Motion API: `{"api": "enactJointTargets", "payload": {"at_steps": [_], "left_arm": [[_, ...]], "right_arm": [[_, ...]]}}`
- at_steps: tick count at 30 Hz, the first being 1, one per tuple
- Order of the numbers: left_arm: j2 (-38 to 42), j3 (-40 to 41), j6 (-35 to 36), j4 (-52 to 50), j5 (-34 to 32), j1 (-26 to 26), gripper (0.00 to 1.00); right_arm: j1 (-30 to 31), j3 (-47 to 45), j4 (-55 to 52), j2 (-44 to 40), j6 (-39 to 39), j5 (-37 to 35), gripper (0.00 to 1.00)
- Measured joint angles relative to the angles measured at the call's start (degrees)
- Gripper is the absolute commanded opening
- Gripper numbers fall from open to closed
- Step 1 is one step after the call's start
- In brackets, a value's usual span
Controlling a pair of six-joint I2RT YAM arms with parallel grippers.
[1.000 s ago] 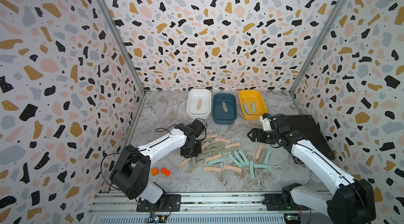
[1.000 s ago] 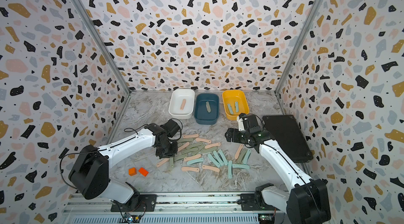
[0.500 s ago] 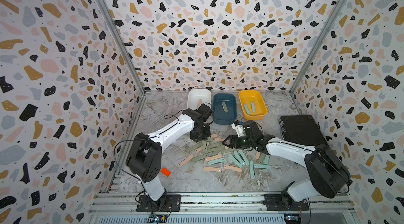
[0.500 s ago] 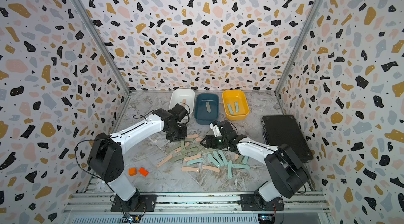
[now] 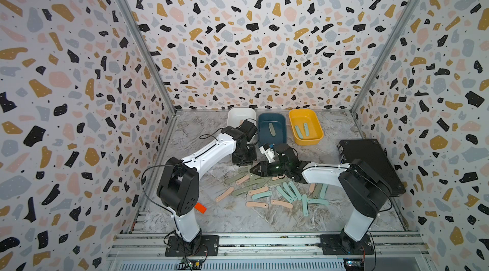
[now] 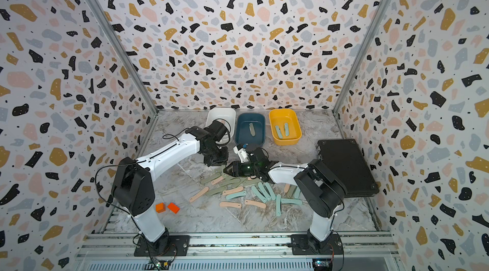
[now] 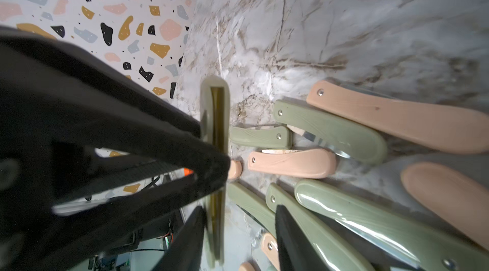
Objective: Place the fruit knives into the storage box by color
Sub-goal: Pick up the fruit knife from the center of the board.
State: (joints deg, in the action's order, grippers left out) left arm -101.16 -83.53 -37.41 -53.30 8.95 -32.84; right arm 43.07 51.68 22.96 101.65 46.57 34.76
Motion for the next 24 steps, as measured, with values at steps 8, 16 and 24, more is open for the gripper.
{"api": "enactJointTargets", "payload": {"at_steps": [8, 16, 24], "left_arm": [[0.5, 0.4, 0.2, 1.1, 0.6, 0.1, 0.19], [2.1, 1.2, 0.3, 2.2, 1.0, 0.2, 0.3], [5.0, 1.2, 2.0, 1.2, 1.0, 1.5, 0.99]], "right_arm": [[0.1, 0.0, 4.4, 1.1, 2.2, 1.9, 0.24], [0.1, 0.0, 7.5, 1.6, 4.2, 3.4, 0.06], [-3.0, 1.3, -4.3, -0.5, 0.2, 3.0, 0.02]]}}
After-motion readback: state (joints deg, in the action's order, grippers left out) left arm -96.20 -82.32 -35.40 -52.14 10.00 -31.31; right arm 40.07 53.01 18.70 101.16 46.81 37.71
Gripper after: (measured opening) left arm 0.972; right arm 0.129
